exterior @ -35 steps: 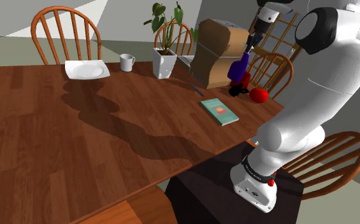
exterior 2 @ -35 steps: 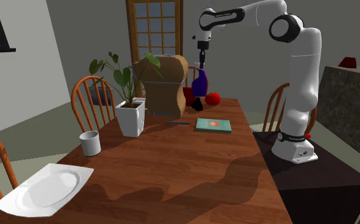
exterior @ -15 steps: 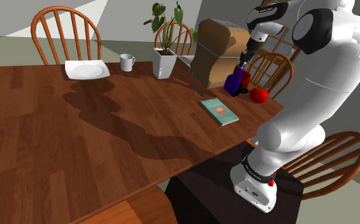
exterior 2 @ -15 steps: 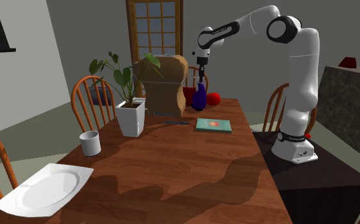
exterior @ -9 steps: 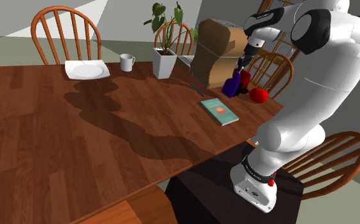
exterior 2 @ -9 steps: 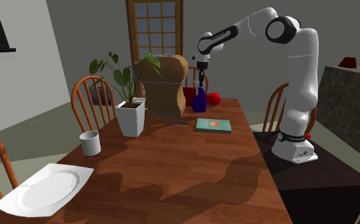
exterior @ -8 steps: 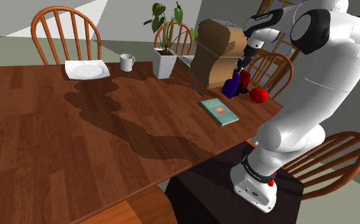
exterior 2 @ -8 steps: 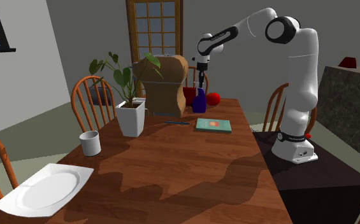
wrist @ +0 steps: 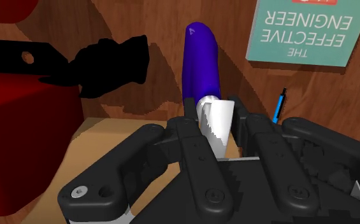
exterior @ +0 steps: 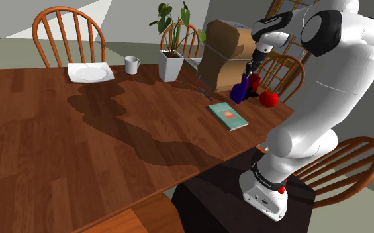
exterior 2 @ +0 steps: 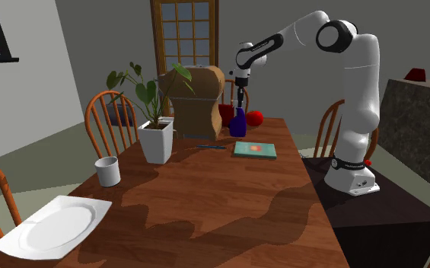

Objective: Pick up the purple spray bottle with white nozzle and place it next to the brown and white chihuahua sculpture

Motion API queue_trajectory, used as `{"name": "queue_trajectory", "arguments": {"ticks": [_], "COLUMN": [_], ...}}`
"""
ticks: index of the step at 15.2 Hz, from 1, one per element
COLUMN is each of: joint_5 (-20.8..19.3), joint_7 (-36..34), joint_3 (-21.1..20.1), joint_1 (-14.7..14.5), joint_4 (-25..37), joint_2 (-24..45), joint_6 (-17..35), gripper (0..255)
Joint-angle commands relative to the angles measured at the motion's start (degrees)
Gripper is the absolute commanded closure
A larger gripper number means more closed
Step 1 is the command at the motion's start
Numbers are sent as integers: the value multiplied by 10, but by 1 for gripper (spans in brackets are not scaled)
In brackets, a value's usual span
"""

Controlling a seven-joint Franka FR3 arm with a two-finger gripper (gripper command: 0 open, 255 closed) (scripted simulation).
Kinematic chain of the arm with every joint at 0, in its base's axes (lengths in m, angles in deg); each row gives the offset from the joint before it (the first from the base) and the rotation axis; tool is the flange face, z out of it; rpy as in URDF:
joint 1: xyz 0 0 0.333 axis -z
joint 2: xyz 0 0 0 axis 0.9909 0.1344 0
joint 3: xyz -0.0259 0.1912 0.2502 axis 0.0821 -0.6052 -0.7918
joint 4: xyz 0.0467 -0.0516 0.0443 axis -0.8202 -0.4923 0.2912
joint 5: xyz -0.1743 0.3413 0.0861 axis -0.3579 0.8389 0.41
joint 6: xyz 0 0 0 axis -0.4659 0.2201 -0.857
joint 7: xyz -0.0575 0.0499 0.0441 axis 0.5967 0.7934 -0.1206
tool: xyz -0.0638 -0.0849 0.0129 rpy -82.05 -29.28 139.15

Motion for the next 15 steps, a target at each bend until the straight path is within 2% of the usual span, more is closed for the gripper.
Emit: {"name": "queue_trajectory", "arguments": {"ticks": [1,2,7,11,15], "joint_5": [0,0,0,-9,-9], "joint_7": [0,0,0,-6,-6], "joint_3": [0,0,0,2,2], "joint_1": [0,0,0,-1,-1], "joint_4": [0,0,0,48,48], "joint_2": [0,0,0,-20,-20], "joint_6": [0,0,0,-67,-67], "gripper": [255,0,0,0,0]}}
